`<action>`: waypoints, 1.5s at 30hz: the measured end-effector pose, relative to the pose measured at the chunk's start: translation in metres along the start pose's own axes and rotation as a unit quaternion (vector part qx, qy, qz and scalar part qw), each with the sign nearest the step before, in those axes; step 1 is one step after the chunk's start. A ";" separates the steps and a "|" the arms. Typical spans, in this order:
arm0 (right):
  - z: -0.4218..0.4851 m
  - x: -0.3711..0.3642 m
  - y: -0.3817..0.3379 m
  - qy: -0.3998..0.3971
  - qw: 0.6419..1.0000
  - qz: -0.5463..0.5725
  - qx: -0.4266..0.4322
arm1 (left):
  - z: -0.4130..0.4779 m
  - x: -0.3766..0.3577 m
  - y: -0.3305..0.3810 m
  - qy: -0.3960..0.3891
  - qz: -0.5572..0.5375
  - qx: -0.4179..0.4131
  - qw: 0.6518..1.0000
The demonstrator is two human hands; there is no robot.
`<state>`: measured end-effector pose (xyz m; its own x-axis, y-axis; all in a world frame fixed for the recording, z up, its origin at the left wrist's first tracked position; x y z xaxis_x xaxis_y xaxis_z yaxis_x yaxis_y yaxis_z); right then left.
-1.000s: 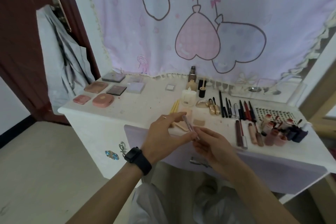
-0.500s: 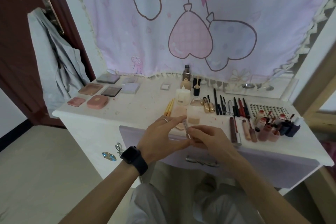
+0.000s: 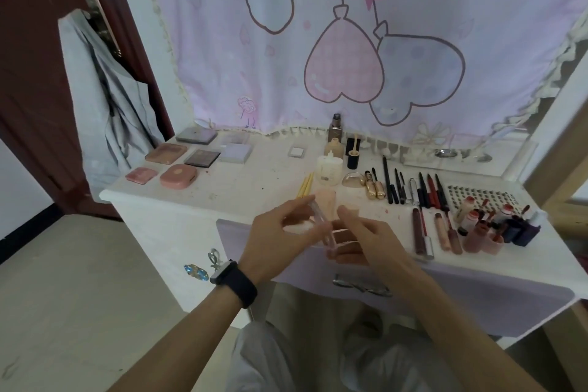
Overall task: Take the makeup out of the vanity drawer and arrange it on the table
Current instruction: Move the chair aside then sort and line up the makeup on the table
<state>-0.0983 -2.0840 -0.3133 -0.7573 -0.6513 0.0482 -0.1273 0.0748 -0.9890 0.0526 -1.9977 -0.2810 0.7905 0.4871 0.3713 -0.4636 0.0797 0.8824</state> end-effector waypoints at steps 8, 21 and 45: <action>-0.011 -0.011 -0.040 -0.056 0.961 -0.190 0.194 | 0.002 -0.021 -0.026 -0.124 -0.246 0.276 0.921; -0.010 -0.004 -0.042 -0.014 0.962 -0.150 0.227 | -0.012 -0.031 -0.006 -0.182 -0.297 0.322 0.880; -0.013 0.006 -0.048 -0.001 0.929 -0.241 0.282 | -0.009 -0.042 -0.005 -0.173 -0.346 0.299 0.872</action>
<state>-0.1046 -2.0815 -0.2635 -0.6983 -0.5085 0.5038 -0.0951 -0.6317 -0.7694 0.0188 -2.0108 -0.3036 0.9195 0.2031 -0.3367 0.3828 -0.2673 0.8843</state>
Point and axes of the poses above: each hand's wrist, its own z-axis towards the middle knuckle, its own x-axis out of the back of the hand, y = z × x, the point moved 8 cm from there along z, towards the middle knuckle, and after that the axes turned 3 degrees about -z, right-handed, at the moved point
